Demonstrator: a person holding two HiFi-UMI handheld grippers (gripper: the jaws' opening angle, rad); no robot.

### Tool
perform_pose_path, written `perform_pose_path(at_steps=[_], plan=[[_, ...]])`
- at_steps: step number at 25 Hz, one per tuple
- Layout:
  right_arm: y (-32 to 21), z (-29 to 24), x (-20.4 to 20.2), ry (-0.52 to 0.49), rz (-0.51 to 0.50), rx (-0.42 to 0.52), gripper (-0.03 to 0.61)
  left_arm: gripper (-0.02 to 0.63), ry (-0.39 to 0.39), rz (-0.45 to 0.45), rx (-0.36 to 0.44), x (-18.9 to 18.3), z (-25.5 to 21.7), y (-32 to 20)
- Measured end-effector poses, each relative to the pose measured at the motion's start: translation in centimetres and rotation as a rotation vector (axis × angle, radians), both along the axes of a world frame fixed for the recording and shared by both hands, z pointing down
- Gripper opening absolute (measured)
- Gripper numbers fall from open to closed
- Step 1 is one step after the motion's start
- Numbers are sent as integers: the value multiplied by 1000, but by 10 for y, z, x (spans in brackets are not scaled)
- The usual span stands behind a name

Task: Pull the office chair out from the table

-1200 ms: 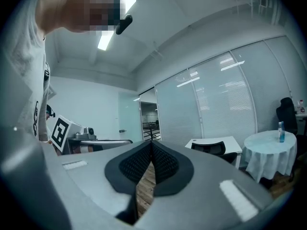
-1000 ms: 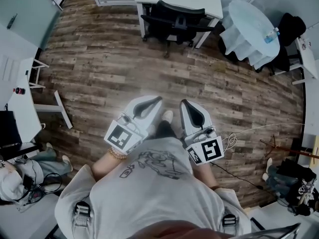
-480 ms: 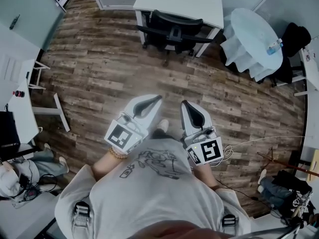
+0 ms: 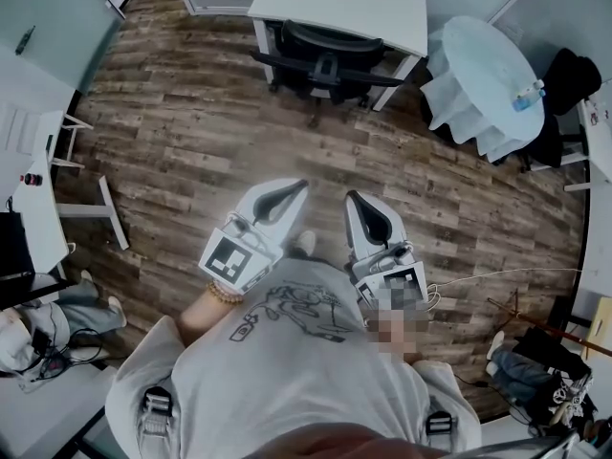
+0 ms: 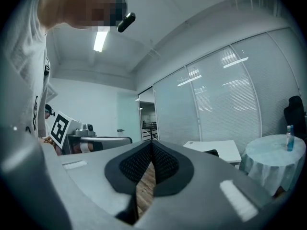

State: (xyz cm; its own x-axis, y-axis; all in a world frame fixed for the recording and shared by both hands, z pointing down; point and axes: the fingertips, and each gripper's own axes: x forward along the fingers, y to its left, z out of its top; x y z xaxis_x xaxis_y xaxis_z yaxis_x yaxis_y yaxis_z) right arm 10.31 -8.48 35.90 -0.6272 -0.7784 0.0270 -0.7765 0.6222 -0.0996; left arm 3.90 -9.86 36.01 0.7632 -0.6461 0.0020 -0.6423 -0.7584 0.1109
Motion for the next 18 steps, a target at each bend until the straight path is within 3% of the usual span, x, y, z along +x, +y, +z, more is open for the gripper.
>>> perform_pose_path(at_steps=[18], plan=[[-94,19,16,22,13,-25,6,5,-60,-20,22,1,23,-99]])
